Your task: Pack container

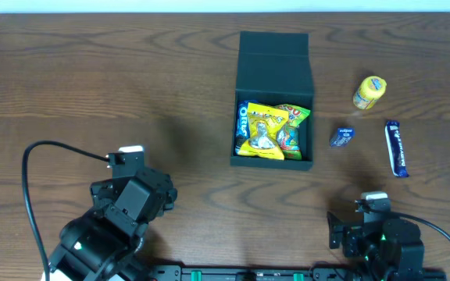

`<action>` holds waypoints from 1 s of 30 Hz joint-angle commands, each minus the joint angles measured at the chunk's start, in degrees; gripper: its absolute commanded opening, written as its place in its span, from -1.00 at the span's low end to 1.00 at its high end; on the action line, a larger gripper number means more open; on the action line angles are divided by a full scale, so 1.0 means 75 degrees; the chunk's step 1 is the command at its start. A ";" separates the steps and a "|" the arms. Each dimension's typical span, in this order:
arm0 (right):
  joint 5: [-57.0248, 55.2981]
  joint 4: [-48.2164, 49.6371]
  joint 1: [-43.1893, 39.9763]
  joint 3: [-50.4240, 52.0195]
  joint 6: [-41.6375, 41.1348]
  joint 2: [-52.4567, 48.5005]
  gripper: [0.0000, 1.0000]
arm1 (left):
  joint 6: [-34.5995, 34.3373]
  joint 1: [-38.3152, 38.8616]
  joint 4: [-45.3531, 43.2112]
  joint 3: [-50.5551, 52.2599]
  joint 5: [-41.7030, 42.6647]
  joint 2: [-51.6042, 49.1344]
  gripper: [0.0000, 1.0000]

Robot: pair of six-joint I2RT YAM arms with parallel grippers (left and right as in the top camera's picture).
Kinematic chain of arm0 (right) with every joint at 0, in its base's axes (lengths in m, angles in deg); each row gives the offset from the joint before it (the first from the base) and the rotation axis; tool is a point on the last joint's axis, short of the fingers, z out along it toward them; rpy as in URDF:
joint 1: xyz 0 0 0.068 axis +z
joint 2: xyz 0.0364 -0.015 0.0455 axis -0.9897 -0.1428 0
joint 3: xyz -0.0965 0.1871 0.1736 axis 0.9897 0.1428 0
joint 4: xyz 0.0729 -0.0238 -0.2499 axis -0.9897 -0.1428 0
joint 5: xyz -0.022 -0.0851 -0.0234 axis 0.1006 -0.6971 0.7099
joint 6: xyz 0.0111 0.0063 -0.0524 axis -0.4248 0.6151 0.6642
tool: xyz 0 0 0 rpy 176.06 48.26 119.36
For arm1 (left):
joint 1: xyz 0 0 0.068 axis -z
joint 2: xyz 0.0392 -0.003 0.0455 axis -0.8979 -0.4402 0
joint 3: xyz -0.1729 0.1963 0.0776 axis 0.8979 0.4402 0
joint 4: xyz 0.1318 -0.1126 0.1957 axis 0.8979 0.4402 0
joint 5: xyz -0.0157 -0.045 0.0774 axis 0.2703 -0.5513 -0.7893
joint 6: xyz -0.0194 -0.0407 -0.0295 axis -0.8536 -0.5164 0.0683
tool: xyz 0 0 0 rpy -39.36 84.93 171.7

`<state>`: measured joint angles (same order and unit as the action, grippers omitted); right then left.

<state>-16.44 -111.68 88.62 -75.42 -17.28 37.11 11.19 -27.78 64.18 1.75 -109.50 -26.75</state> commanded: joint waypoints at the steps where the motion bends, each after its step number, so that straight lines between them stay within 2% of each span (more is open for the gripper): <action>1: -0.0020 -0.0029 -0.0073 0.0050 -0.0026 0.0047 0.98 | 0.0195 -0.0032 -0.0003 0.0020 -0.0017 -0.0178 0.91; 30: -0.0020 -0.0032 -0.0073 0.0050 -0.0023 0.0047 0.98 | 0.0195 -0.0032 -0.0003 0.0020 0.0003 -0.0274 0.91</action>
<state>-16.44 -111.68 88.62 -75.42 -17.28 37.11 12.31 -27.78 64.10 1.75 -109.28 -28.87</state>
